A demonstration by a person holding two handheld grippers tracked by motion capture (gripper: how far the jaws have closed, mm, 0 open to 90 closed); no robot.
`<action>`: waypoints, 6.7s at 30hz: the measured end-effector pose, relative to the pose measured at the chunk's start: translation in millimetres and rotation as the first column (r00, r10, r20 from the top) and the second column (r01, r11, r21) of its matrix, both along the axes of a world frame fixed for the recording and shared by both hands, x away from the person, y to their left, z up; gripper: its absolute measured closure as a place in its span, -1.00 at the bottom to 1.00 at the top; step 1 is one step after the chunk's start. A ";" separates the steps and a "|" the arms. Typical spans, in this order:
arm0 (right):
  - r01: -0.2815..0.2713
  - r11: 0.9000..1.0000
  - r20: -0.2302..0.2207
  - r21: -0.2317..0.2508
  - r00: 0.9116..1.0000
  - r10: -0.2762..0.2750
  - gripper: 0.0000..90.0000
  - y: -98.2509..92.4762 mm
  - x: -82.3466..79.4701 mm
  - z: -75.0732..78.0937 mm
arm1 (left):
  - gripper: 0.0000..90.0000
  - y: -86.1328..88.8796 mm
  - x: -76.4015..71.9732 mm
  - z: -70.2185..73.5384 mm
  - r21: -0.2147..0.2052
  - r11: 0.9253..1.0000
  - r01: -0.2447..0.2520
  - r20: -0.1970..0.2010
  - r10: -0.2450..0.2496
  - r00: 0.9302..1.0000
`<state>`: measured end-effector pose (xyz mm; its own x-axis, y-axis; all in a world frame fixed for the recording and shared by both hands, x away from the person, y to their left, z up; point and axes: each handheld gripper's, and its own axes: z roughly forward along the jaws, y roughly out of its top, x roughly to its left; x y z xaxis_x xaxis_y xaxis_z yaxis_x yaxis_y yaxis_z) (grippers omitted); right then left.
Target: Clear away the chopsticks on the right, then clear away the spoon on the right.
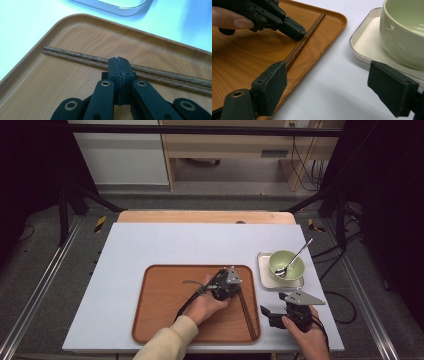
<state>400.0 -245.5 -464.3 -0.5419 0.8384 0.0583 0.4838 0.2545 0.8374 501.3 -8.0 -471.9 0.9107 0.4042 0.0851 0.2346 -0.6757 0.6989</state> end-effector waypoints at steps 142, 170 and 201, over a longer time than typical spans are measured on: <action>0.293 0.953 -0.228 0.080 0.936 -0.269 -0.03 -115.5 156.2 50.1 | -0.92 330.9 -63.2 13.8 -0.478 0.759 -0.443 0.179 0.578 0.796; 0.175 0.952 -0.094 0.250 0.983 -0.156 0.99 -110.5 149.3 72.3 | -0.91 333.7 -64.0 10.0 -0.471 0.759 -0.450 0.174 0.580 0.796; -0.243 0.928 -0.055 0.282 0.962 0.268 0.99 23.0 66.5 99.0 | -0.90 334.6 -64.2 14.2 -0.485 0.754 -0.443 0.182 0.583 0.792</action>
<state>466.5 -222.5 -365.3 -0.7173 0.6181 0.3217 0.5093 0.1500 0.8474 437.1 326.5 -457.6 0.5064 0.8612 0.0423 0.1922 -0.1605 0.9681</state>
